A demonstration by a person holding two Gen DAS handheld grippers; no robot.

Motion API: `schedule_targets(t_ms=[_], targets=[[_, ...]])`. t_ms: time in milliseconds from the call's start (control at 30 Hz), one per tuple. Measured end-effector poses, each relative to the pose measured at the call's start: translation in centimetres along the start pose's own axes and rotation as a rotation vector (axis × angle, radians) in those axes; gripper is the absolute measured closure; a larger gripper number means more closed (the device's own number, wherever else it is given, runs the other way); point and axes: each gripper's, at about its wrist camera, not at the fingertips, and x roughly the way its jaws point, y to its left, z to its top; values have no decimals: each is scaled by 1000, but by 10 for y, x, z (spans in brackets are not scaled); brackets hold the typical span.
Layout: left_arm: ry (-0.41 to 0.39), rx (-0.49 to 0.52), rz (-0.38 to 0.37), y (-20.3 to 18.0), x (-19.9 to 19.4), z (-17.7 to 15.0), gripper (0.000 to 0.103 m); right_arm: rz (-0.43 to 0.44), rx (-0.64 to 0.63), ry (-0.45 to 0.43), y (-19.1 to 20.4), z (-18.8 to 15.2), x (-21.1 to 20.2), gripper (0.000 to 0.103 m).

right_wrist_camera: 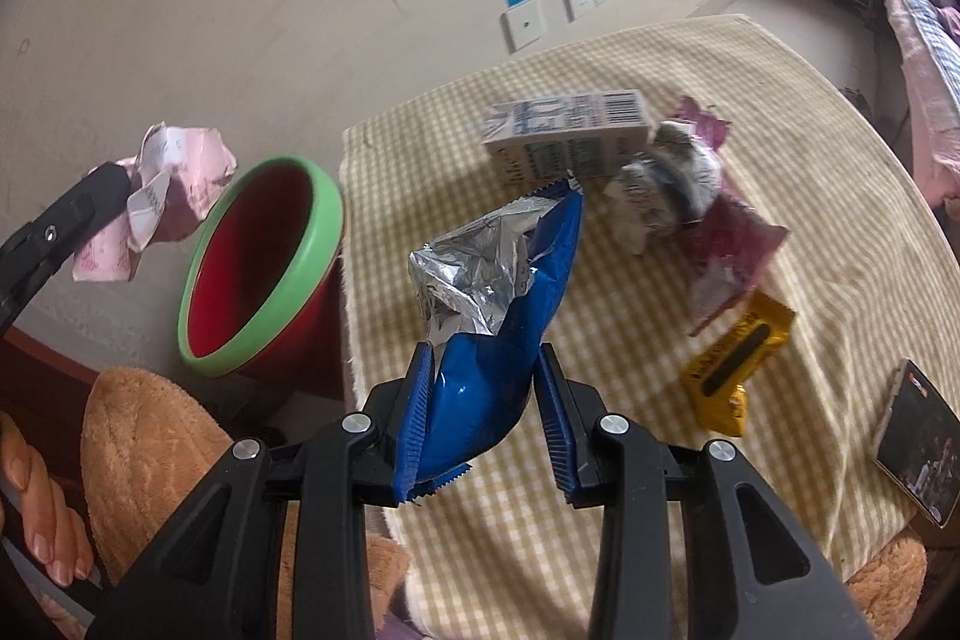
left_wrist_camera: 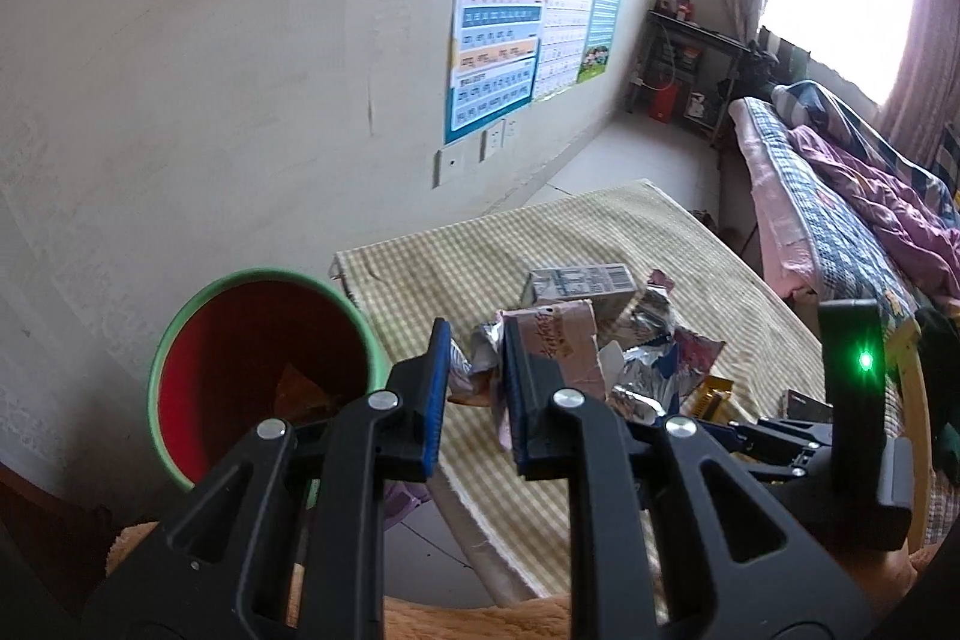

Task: Collect trash
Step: 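Carry both items over the bin and open both tools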

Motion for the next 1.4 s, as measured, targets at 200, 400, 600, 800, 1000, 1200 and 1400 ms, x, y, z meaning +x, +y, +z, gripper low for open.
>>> schedule_targets(t_ms=[200,400,600,800,1000,1200,1400], targets=[[18,-63,58,36,7,0,86,52,-59,-7,30,18,8,68],[58,-204,174,107,16,-3,86,135,-142,-22,76,46,25,68],[103,-322,223,157,24,-9,86,196,-244,-18,126,66,44,68],[135,-381,223,170,31,-16,84,208,-306,1,155,72,67,68],[139,-420,256,177,30,-18,55,230,-283,4,156,76,76,51],[151,-375,278,170,32,-19,49,236,-254,-13,145,71,60,48],[156,-311,280,151,36,-13,49,200,-207,-28,103,59,27,43]])
